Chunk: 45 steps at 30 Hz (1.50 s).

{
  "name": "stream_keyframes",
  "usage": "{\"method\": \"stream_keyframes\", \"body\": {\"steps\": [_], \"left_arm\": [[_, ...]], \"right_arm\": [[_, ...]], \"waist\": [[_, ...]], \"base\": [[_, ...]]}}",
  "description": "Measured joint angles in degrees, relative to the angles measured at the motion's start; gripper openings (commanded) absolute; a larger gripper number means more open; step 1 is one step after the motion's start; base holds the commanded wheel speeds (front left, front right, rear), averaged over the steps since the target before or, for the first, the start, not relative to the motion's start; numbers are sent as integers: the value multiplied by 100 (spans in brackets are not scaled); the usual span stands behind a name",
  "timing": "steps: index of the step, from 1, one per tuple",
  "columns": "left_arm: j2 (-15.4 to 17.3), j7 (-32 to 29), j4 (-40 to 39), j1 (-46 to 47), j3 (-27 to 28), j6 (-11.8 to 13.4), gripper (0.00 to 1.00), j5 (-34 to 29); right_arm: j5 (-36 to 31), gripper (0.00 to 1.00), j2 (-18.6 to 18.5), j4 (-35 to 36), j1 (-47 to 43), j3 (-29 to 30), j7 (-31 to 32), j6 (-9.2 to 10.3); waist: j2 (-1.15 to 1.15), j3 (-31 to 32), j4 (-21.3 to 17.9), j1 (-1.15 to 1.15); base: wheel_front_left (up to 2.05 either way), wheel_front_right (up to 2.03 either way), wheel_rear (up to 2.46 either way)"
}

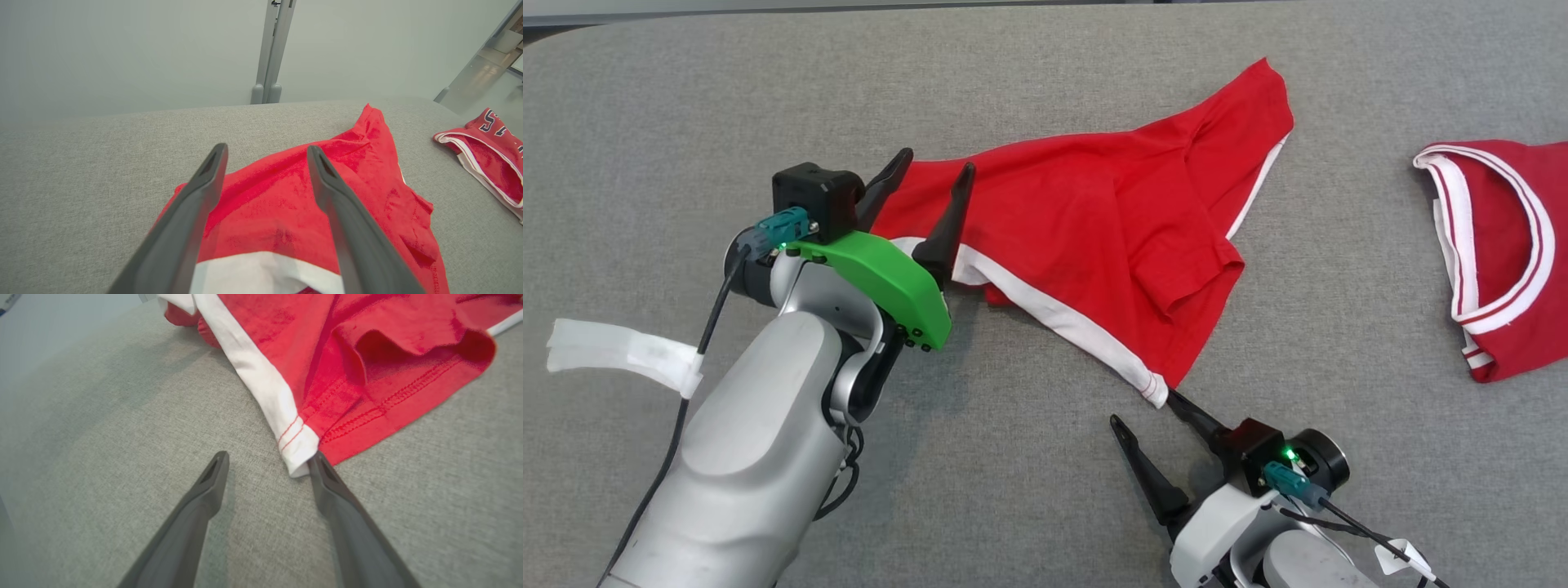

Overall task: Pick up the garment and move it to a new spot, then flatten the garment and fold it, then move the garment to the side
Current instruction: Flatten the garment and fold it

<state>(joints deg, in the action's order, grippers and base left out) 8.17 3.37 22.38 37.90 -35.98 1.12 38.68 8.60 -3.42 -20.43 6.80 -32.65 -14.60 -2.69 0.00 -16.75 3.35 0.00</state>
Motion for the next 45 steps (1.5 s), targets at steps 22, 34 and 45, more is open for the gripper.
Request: {"method": "stream_keyframes", "body": {"steps": [22, 34, 45], "left_arm": [[492, 131, 169, -399, 337, 145, 100, 119], [681, 18, 385, -1027, 494, 132, 100, 549], [405, -209, 243, -1328, -138, -566, 100, 692]], "right_arm": [[261, 0, -1, 189, 251, 55, 0, -74], [568, 0, -311, 826, 341, 1120, 0, 193], [722, 0, -832, 817, 341, 1713, 0, 366]], "waist": [[0, 31, -182, 0], [0, 78, -330, 0], [0, 154, -268, 0]], "base": [[0, 0, 0], [0, 0, 0], [0, 0, 0]]}}
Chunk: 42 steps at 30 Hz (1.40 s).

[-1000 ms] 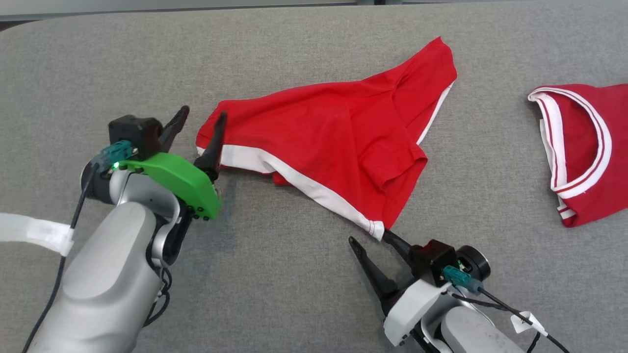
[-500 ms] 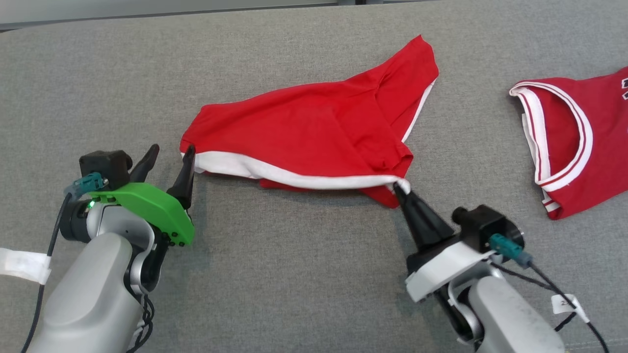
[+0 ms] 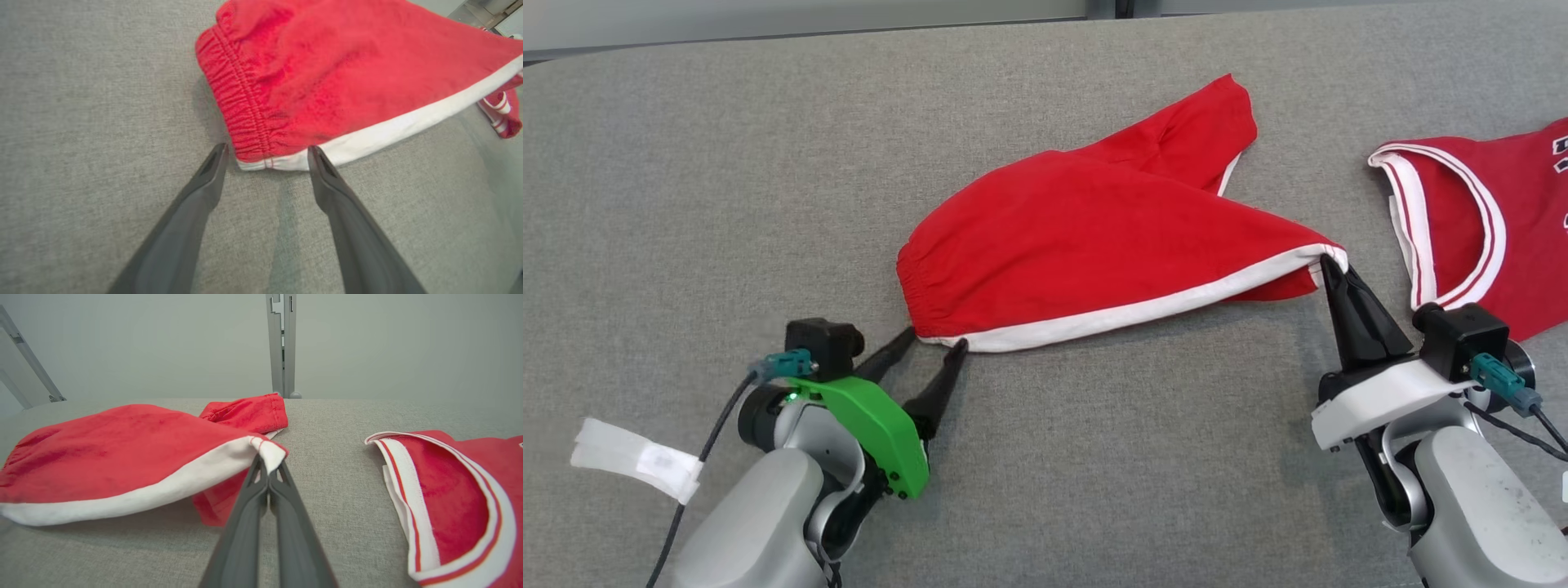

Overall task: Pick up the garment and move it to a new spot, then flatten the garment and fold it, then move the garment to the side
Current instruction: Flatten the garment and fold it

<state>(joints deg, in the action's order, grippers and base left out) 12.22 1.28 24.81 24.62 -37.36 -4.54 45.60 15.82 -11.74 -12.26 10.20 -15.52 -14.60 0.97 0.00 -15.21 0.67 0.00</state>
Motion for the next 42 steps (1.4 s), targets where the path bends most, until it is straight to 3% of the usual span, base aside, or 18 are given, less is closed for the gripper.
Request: {"method": "stream_keyframes", "body": {"steps": [11, 18, 26, 42], "left_arm": [[152, 89, -244, -121, -326, -199, 100, -98], [114, 383, -360, -107, -438, -209, 100, -114], [316, 595, -90, -88, -378, -209, 100, -216], [130, 927, 97, 169, -667, -257, 100, -199]], "right_arm": [[81, 0, -99, -9, 9, -85, 47, -148], [80, 0, -157, 88, 222, -82, 104, -216], [80, 0, -296, 141, 259, 29, 137, -215], [80, 0, -318, 234, 374, -15, 263, -246]], "waist": [[0, -15, 57, 0], [0, -80, 67, 0], [0, -123, 36, 0], [0, -172, -43, 0]], "base": [[0, 0, 0], [0, 0, 0], [0, 0, 0], [0, 0, 0]]}}
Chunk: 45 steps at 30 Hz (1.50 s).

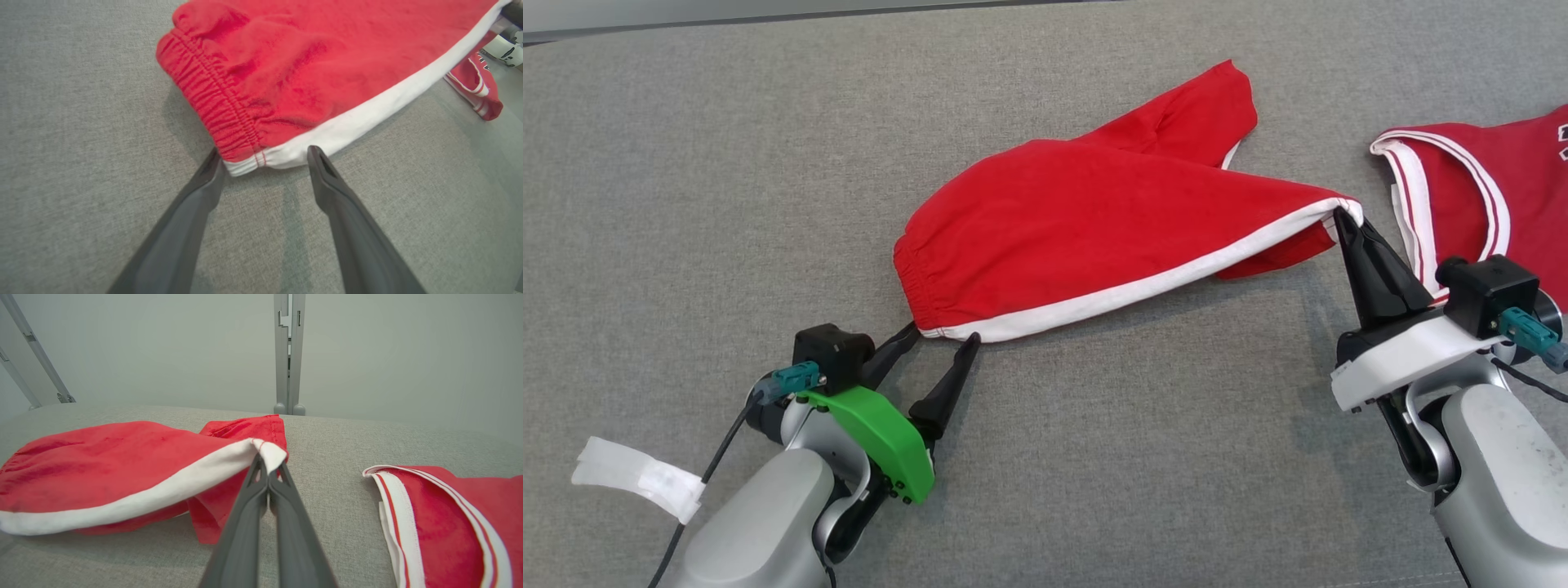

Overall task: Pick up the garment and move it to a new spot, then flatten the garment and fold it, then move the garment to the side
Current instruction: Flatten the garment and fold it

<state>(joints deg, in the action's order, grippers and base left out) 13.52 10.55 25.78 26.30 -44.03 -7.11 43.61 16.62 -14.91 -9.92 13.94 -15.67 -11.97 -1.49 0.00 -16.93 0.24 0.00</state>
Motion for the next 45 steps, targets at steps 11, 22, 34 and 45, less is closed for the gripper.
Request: {"method": "stream_keyframes", "body": {"steps": [11, 22, 34, 45], "left_arm": [[7, 69, 85, 22, -274, 0, 0, 172], [77, 111, -253, 144, -612, 0, 0, 660], [1458, -605, -4290, 693, -460, 0, 0, 2531], [2705, -1745, -6171, 1245, 615, 73, 0, 4306]], "right_arm": [[0, 0, -19, 27, 0, 25, 43, 7], [188, 0, -29, 149, 86, 182, 42, -8], [2606, 0, -255, 2538, 324, 1644, -9, -509], [3816, 0, -971, 4118, 331, 2140, 1245, -368]], "waist": [[0, -10, -73, 0], [0, 37, -94, 0], [0, 494, -95, 0], [0, 515, -115, 0]], "base": [[0, 0, 0], [0, 0, 0], [0, 0, 0], [0, 0, 0]]}}
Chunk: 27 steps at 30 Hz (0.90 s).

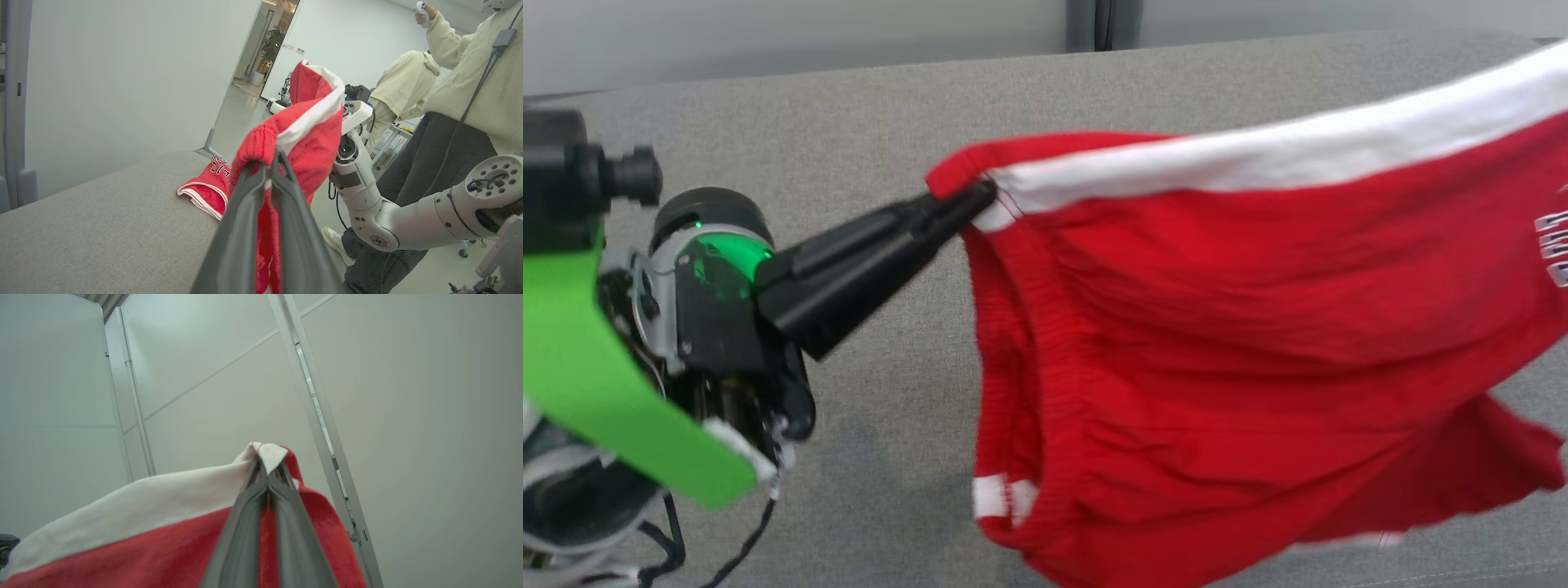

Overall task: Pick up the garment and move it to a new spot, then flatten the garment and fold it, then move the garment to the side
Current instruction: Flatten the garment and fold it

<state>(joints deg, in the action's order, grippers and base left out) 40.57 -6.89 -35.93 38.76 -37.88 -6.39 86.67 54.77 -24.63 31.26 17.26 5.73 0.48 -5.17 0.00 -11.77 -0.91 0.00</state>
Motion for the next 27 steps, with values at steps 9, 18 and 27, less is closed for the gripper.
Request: {"method": "stream_keyframes", "body": {"steps": [9, 18, 27], "left_arm": [[159, -594, 2616, 755, 447, 1268, 0, 360], [-159, -7, 2230, 2601, 360, 724, 0, -1649], [-354, 68, 3560, 209, -887, 530, 0, -1540]], "right_arm": [[764, 0, 1109, -1624, 1619, -1391, 1214, 1023], [-97, 0, 1115, -1729, 3543, -1230, 839, 1158], [-227, 0, 1059, -2755, 798, -1650, 1054, 1167]], "waist": [[0, -580, 2, 1], [0, -1194, -18, 1], [0, -1510, -21, 1]], "base": [[0, 0, 0], [0, 0, 0], [0, 0, 0]]}}
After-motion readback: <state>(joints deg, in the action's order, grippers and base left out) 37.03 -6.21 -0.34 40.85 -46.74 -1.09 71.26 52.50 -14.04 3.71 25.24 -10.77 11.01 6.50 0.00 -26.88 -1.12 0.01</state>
